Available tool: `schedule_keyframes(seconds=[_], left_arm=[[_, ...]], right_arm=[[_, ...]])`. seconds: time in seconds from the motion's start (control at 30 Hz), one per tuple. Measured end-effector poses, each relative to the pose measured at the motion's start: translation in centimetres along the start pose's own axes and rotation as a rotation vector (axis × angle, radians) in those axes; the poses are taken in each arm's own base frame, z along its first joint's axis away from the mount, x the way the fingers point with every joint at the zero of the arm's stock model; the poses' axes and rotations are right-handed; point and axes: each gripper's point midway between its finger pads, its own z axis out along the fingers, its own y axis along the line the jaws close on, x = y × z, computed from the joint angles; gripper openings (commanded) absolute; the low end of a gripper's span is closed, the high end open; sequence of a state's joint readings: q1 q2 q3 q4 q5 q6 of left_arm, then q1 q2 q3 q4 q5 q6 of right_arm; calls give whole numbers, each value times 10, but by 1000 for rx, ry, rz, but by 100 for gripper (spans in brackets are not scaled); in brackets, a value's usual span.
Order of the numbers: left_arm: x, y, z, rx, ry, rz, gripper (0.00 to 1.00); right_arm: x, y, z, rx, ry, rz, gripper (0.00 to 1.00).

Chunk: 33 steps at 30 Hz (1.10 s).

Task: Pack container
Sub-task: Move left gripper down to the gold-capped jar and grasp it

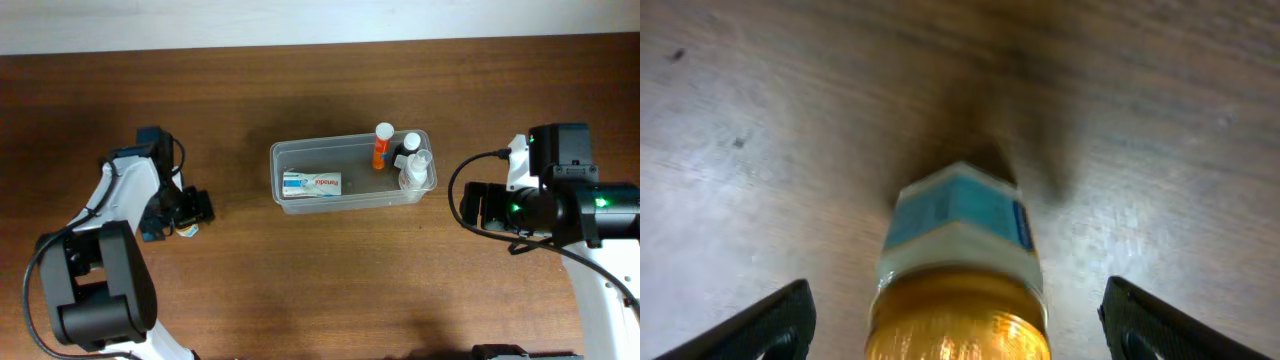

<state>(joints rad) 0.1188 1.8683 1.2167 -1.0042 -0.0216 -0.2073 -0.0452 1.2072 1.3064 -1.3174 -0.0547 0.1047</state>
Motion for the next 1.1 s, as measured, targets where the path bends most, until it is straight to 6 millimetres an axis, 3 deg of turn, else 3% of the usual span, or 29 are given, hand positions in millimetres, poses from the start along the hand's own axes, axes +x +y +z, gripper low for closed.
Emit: schedule_keyframes(seconds=[0.43, 0.8, 0.93, 1.1], left_arm=[[3, -1, 8, 7, 2, -13, 40], [-1, -2, 8, 11, -13, -18, 32], [-3, -2, 7, 12, -19, -18, 25], [-29, -12, -16, 30, -104, -5, 25]], right_arm=[[1, 0, 0, 0, 2, 1, 100], [1, 0, 0, 1, 6, 1, 100], [1, 0, 0, 1, 5, 0, 100], [1, 0, 0, 1, 5, 1, 100]])
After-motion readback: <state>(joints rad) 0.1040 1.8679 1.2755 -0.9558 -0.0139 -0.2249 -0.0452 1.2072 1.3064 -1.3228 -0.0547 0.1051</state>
